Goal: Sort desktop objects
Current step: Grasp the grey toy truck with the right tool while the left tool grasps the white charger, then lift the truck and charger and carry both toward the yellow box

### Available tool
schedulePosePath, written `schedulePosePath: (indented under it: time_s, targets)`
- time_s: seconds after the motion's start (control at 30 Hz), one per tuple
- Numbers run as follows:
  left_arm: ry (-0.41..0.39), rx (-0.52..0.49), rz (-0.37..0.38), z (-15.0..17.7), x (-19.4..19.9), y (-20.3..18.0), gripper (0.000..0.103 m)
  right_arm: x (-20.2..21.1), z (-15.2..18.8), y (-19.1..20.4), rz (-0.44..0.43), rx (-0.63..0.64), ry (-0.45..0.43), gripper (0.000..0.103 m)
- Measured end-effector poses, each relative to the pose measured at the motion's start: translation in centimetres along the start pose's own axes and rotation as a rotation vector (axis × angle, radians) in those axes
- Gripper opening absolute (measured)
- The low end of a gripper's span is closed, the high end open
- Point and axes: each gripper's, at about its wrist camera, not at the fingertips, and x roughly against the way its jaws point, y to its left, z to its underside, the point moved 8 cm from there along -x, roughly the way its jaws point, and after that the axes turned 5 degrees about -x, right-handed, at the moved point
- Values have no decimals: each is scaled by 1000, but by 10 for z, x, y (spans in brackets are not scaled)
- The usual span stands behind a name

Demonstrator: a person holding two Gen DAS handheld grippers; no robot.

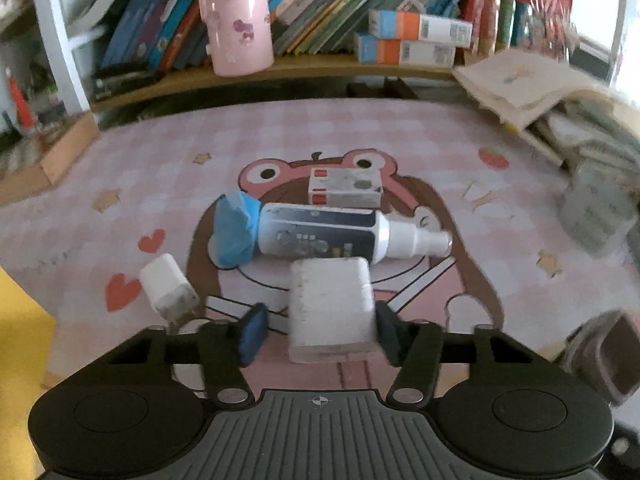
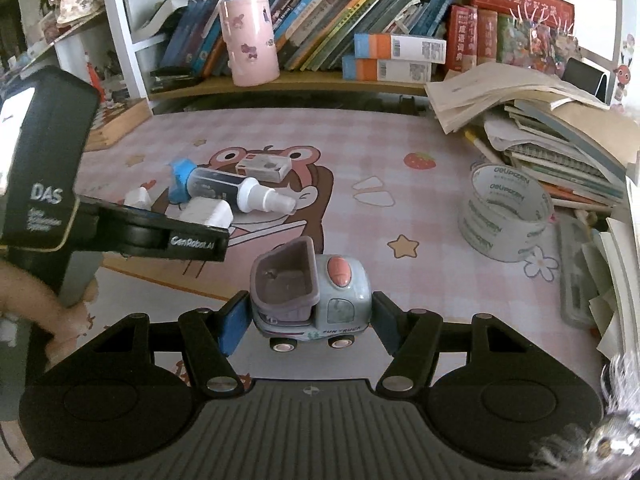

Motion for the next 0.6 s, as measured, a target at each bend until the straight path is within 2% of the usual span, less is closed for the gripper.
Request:
schedulePosePath:
  time_s: [0.1, 0.2, 0.4, 0.6]
  targets:
    - [-7, 4, 10, 0, 2, 0, 42, 3, 1, 2, -2, 12, -1, 61]
    - [-55, 39, 21, 1, 16, 5, 42, 8, 2, 5, -3, 26, -7, 61]
    - [-103, 55, 40, 4, 55, 12, 42, 20, 4, 13, -12, 36, -19, 61]
    - [-134, 63, 68, 24, 100, 20, 42, 38, 8, 27, -22, 46, -41, 61]
